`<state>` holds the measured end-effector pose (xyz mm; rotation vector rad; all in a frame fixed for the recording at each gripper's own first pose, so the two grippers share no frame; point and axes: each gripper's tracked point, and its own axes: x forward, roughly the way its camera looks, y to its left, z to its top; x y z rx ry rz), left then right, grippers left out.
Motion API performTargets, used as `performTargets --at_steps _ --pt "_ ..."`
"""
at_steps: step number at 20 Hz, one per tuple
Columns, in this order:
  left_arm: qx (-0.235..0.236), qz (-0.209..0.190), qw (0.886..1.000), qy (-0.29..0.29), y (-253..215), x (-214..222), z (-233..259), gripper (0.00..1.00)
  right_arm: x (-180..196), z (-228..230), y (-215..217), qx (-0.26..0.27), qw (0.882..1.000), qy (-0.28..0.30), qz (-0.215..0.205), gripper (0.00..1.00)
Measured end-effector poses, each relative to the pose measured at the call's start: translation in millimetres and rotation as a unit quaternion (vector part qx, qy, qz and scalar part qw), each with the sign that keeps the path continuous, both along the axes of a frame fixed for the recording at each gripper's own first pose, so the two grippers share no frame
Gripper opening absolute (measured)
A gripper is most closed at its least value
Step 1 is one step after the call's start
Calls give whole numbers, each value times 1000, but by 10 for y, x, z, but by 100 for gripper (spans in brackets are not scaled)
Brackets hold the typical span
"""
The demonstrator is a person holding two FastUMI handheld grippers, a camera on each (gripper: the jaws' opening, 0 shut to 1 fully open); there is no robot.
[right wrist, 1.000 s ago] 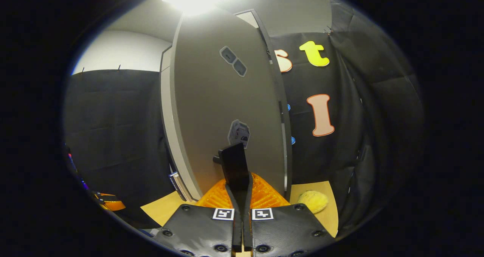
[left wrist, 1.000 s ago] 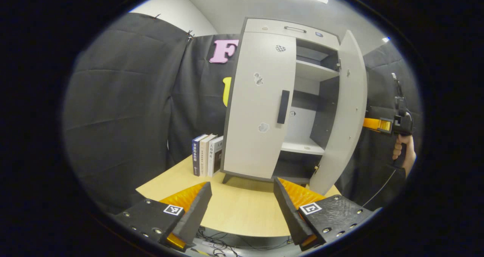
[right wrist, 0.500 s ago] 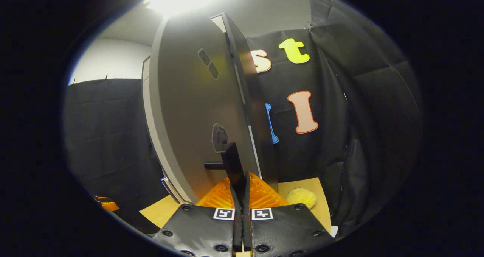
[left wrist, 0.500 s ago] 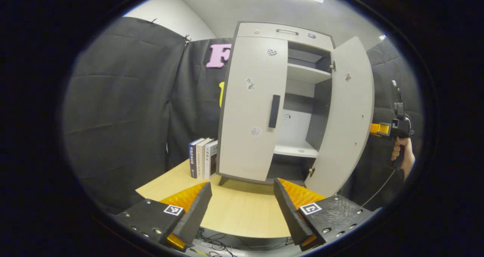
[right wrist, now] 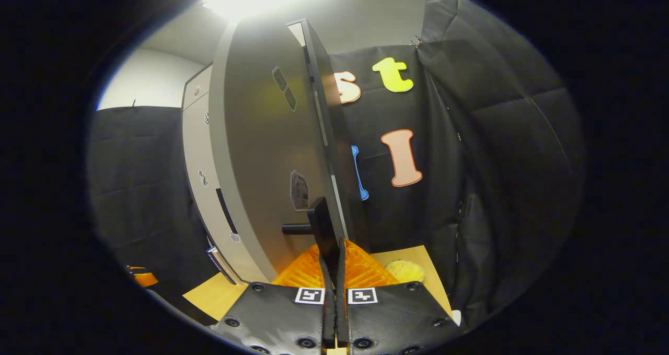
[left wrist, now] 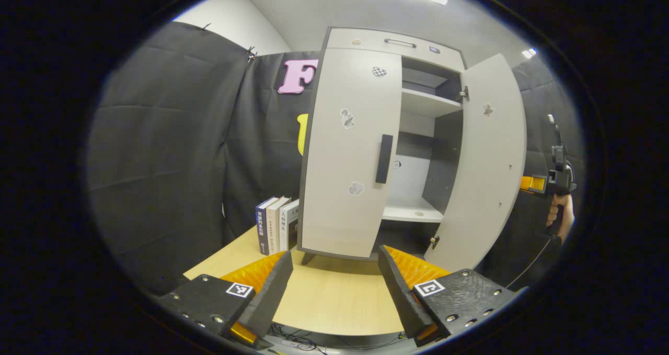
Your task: Open the right door of the double-door shoe cabinet with the right hand, and open the left door with the left hand.
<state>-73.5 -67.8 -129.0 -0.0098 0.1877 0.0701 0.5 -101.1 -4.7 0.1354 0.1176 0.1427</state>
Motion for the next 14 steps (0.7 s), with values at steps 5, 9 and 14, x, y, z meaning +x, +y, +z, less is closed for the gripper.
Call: performTargets --at_steps 5,9,14 --pt "-9 4 1000 4 446 208 -109 94 -33 -15 -14 3 999 9 -37 5" --pt "-27 -5 1000 -1 750 462 -164 95 -209 -94 -30 -16 998 20 -60 2" --pt "-39 -41 998 2 914 867 -215 96 -496 -198 25 -31 994 50 -93 2"
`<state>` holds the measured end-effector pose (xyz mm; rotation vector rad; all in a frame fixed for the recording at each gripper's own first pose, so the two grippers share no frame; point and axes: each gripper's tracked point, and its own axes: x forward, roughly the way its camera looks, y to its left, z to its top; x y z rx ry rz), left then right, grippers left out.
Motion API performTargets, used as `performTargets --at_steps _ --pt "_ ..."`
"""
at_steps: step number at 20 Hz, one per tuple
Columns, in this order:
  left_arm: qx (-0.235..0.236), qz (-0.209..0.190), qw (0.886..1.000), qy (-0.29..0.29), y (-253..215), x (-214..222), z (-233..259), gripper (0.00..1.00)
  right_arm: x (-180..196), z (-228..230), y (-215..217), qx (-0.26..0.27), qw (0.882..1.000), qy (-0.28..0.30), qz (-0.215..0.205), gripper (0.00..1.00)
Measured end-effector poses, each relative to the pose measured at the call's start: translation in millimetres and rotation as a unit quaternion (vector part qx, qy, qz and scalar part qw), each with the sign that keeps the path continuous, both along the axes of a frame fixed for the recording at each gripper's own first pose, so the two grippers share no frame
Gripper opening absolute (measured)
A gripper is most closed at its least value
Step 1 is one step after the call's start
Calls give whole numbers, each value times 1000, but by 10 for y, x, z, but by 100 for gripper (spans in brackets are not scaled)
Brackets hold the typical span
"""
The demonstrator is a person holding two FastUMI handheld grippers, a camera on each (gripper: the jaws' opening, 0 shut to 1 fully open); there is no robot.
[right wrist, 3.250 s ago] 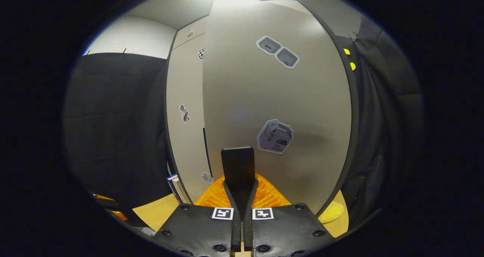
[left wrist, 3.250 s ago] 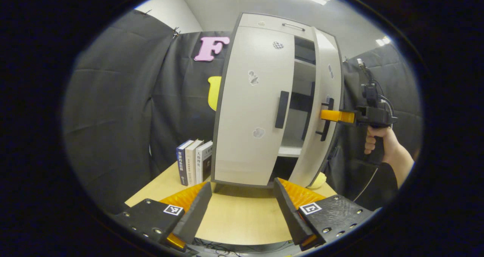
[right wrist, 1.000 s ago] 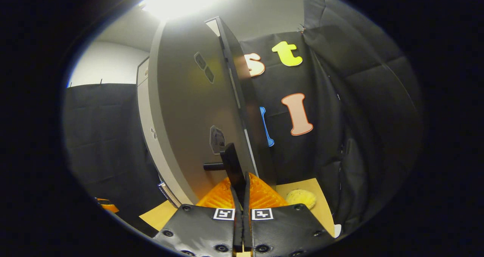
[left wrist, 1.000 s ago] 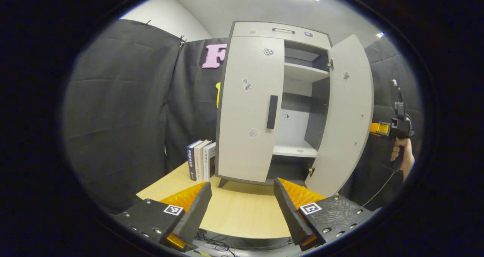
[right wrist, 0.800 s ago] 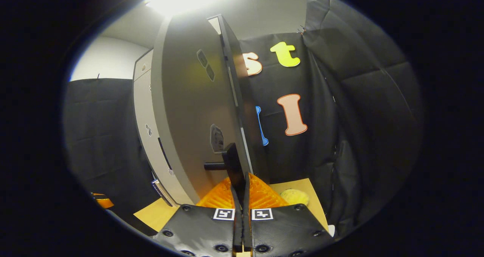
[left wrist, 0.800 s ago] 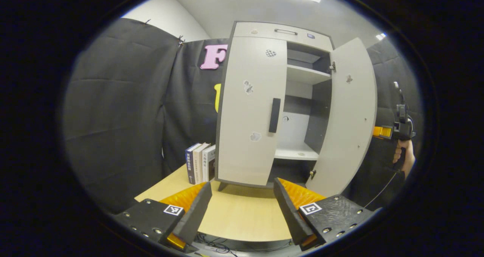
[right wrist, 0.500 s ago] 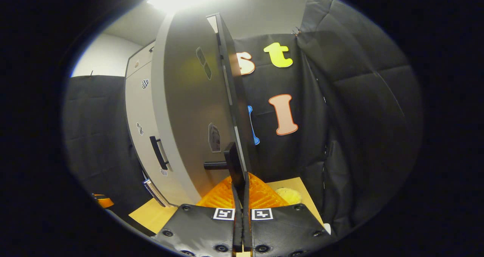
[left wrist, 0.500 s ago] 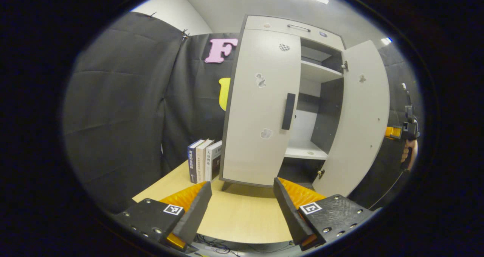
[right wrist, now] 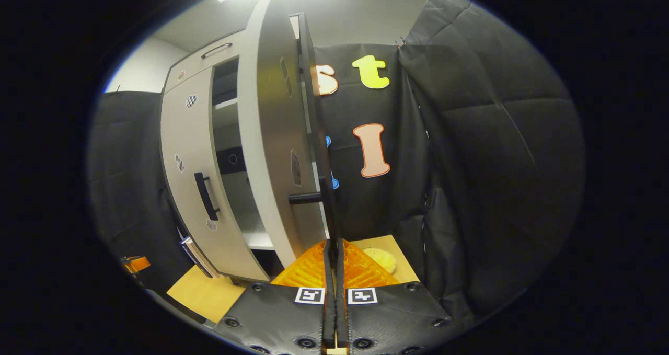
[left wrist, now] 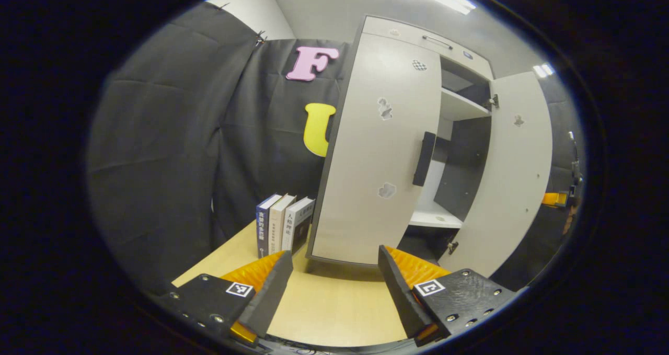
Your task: Open the right door of the double-door shoe cabinet with the right hand, and open the left door with the left hand.
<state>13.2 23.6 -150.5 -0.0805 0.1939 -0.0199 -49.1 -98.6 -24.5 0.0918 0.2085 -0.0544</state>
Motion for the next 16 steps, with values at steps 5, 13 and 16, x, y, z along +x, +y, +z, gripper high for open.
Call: performTargets --at_steps 5,13,16 --pt "9 -44 999 -16 -226 555 121 95 -538 -246 -212 -17 998 46 -44 2" --pt "24 -104 991 -87 -1321 1447 826 95 -466 55 -1117 -12 990 -20 -142 0" --pt "54 -98 987 -112 -1686 1758 1075 94 -184 170 -1474 -28 987 -47 -153 12"
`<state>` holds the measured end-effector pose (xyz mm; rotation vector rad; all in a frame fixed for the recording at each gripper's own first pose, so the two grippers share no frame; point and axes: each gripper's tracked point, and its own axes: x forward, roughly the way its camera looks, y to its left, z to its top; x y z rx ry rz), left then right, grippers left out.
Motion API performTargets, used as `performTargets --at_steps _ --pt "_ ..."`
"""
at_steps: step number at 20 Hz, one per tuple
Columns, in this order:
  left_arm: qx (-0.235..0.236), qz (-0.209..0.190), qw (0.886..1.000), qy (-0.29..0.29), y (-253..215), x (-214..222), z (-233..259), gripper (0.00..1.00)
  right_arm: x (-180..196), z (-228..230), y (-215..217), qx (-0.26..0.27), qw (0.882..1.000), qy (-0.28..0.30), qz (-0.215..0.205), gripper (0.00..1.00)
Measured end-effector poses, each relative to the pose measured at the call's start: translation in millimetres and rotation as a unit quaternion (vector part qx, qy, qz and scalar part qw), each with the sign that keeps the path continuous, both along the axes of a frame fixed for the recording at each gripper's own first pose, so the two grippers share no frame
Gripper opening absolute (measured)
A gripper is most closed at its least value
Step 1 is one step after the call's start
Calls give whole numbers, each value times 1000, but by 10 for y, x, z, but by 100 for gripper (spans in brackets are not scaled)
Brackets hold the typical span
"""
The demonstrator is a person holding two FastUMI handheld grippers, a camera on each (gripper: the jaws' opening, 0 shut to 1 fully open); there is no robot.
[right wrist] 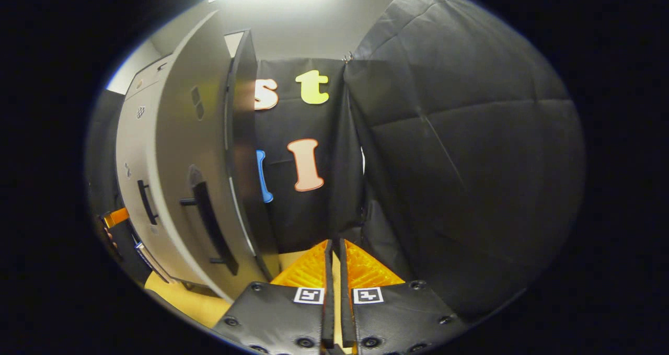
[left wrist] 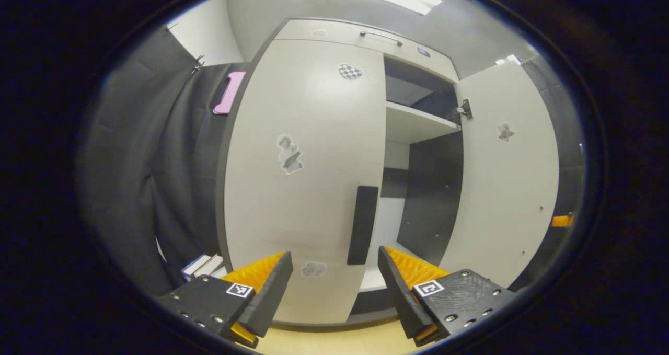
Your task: Open the right door of the double-door shoe cabinet with the right hand, and open the left door with the left hand.
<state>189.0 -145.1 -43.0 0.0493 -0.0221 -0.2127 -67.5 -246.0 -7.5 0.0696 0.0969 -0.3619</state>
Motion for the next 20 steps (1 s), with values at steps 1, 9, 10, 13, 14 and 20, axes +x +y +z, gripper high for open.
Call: performTargets --at_steps 1,9,10,13,14,20 --pt "8 6 1000 -8 -90 129 57 94 122 33 -78 2 1000 -7 3 11" --pt "-7 59 998 6 -345 790 -5 92 978 -157 -648 21 1000 -4 21 98" --pt "-7 64 998 10 -354 833 -37 92 1093 -191 -677 28 999 -1 28 98" --pt "-31 80 996 21 -330 892 -107 58 1337 -255 -730 37 998 5 47 98" --pt "-40 82 996 25 -329 899 -131 63 1393 -260 -756 34 998 6 53 98" --pt "-14 97 995 17 -416 925 -129 36 1610 -358 -822 25 996 18 78 98"
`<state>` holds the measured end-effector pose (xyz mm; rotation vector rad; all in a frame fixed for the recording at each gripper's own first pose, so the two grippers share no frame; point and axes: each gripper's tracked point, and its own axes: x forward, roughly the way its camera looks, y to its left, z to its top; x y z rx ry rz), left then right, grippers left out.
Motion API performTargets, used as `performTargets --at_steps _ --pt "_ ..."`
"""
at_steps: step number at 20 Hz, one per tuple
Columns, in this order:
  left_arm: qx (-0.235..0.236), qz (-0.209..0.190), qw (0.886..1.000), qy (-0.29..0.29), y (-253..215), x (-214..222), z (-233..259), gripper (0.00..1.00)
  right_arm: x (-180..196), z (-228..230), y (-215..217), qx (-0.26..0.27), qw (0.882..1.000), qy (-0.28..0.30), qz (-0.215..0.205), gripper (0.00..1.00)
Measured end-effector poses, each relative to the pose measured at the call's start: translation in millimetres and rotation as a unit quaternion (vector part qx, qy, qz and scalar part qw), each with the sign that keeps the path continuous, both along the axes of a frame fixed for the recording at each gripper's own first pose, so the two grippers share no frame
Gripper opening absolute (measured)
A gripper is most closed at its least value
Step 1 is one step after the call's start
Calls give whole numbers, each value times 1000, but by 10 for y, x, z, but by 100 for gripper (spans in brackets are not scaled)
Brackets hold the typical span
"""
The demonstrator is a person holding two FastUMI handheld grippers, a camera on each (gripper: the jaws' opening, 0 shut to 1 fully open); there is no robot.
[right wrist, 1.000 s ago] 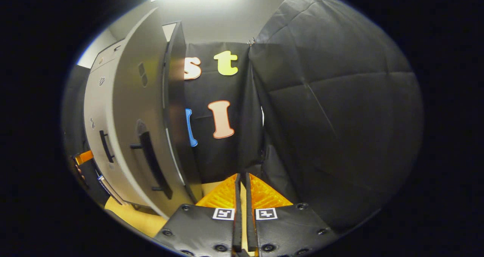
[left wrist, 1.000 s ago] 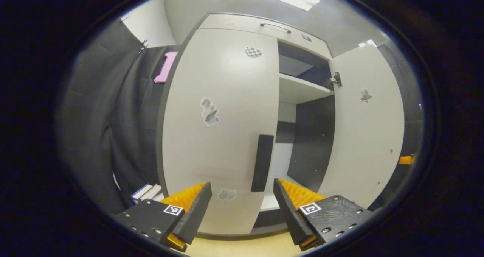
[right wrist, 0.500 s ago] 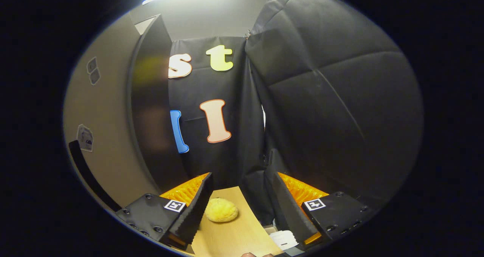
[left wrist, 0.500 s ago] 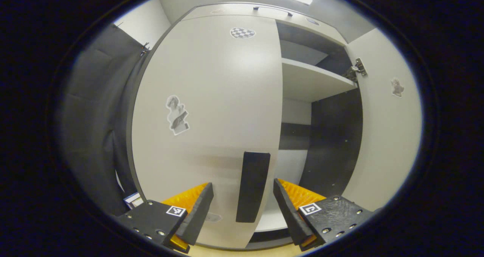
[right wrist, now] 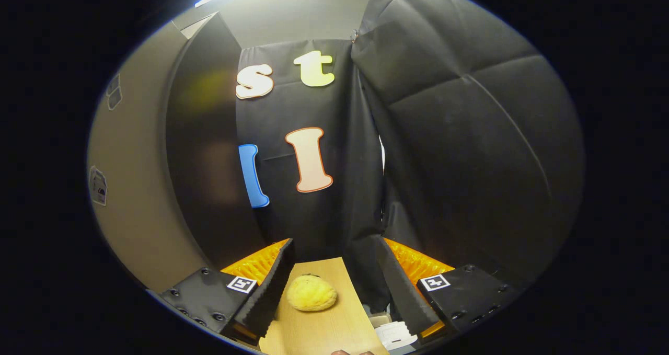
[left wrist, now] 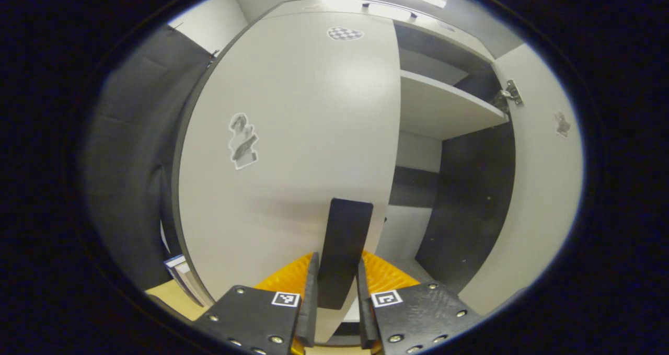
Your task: Open the right door of the double-door shoe cabinet with the right hand, and open the left door with the left hand.
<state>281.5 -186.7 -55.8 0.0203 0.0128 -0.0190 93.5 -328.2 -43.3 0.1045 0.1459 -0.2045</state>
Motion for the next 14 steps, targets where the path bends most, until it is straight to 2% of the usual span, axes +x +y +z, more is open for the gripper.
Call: performTargets --at_steps 2,6,7,8,11,12,14 --pt "20 10 1000 -2 16 -3 -9 26 67 -69 -27 -10 1000 12 1 98" --pt "15 5 1000 1 -2 -4 -32 11 56 -117 55 -19 1000 17 15 98" --pt "12 6 1000 0 6 -27 -28 11 45 -127 69 -20 1000 18 16 98" --pt "8 4 1000 -5 9 -13 -38 4 12 -140 75 -19 1000 17 15 98" --pt "9 -2 1000 -4 21 -30 -35 5 -64 -54 141 -18 1000 8 8 93" --pt "4 -6 1000 -6 22 -57 -37 4 -119 -18 154 -20 1000 4 4 98" --pt "-2 -19 1000 -7 42 -112 -42 5 -288 31 177 -21 1000 1 -12 98"
